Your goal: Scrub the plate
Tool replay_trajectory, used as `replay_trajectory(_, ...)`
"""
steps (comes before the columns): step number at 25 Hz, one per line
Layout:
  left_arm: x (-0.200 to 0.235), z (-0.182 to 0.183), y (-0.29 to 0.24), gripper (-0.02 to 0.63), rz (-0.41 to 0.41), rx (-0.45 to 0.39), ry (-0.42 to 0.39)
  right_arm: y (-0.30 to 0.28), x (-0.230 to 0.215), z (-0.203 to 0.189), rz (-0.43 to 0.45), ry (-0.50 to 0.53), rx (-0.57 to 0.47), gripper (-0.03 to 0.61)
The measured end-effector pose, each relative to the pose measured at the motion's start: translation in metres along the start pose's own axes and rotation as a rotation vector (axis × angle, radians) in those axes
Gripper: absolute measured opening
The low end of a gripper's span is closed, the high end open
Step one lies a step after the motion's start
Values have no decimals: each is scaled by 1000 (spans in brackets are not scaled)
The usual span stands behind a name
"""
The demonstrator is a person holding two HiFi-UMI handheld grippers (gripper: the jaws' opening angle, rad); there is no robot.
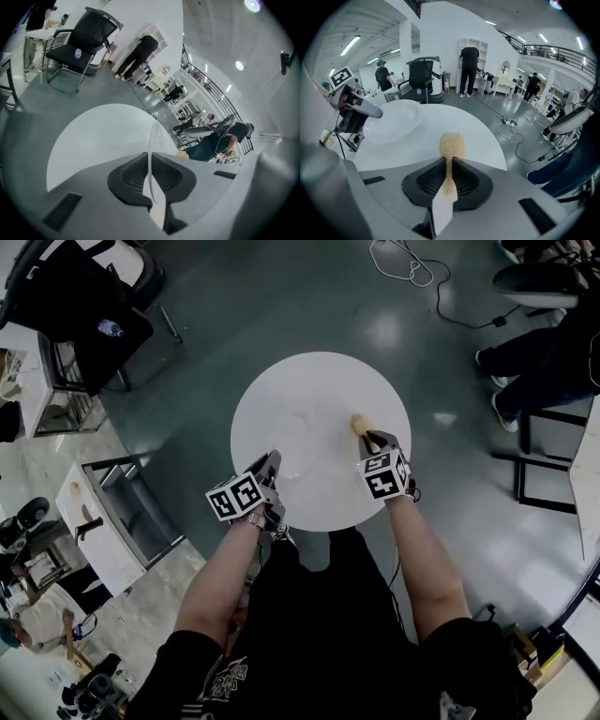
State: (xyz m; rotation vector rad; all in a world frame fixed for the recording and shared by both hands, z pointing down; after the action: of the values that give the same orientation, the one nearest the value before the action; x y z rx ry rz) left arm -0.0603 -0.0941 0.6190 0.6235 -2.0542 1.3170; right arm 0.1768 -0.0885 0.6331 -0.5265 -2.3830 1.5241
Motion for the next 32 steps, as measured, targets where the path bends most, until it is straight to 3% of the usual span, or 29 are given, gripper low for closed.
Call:
replay_trajectory(19, 28, -10, -41, 23, 81, 55, 17, -43, 3, 0, 55, -24, 42, 52)
replay_trajectory(32, 37, -17, -45, 48, 182, 98, -33, -43, 3, -1, 68, -26, 58, 52)
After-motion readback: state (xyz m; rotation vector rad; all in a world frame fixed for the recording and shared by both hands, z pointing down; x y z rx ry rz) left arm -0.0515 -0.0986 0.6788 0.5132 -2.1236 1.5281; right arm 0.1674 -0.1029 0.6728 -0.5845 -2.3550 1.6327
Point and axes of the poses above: the fingertips, and each gripper's own axes: y backward along the fingers, x to its left, z out of its top, the point moved 3 cm from there along y, backward along the fingers, and after that the axes turned 8 degrees about x, right-handed, at the moved point
